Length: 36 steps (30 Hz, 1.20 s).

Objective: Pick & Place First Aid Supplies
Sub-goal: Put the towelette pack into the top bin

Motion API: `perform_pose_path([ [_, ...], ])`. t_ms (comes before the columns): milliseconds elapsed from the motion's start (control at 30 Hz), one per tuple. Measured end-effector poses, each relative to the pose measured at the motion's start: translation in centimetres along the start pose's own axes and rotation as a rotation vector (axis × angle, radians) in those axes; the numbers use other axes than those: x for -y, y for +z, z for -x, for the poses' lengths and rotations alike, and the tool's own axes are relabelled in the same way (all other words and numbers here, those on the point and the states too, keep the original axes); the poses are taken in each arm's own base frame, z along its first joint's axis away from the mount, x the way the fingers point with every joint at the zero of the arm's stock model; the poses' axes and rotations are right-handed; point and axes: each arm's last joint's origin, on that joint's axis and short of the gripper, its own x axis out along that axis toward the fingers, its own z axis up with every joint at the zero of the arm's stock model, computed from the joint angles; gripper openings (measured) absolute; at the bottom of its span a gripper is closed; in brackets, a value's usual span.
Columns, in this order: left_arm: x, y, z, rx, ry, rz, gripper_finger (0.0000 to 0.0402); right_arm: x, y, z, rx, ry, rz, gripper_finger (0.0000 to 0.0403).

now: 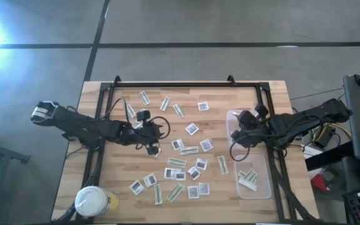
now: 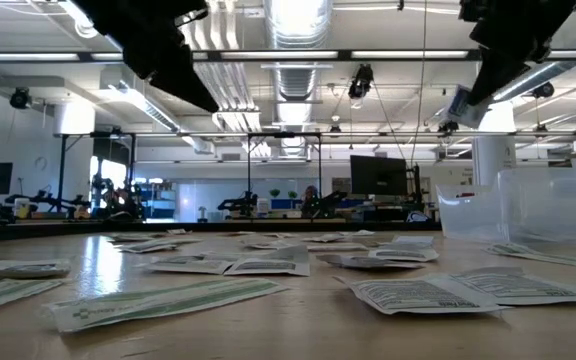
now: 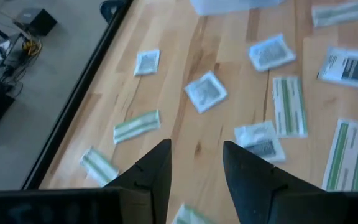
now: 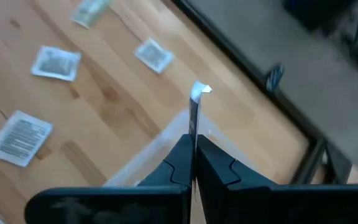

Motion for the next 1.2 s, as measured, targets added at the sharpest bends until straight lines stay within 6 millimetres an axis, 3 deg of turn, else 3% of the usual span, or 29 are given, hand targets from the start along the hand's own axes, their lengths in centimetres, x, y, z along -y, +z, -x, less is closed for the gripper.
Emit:
perform_pose_path([
  [233, -0.3, -0.7, 0.2, -0.065, 0.017, 0.025, 0.0140, 0.6, -0.6, -1.6, -0.149, -0.010, -0.094, 0.0008],
  [567, -0.3, -1.0, 0.2, -0.087, 0.020, 0.052, 0.0140, 0.5, -3.1, -3.6, -0.332, -0.003, -0.175, 0.0008],
  [1200, -0.5, -1.8, 0.3, -0.163, 0.030, 0.049, 0.0139, -1.3, -5.5, -6.5, -0.321, 0.137, -0.279, 0.0008],
])
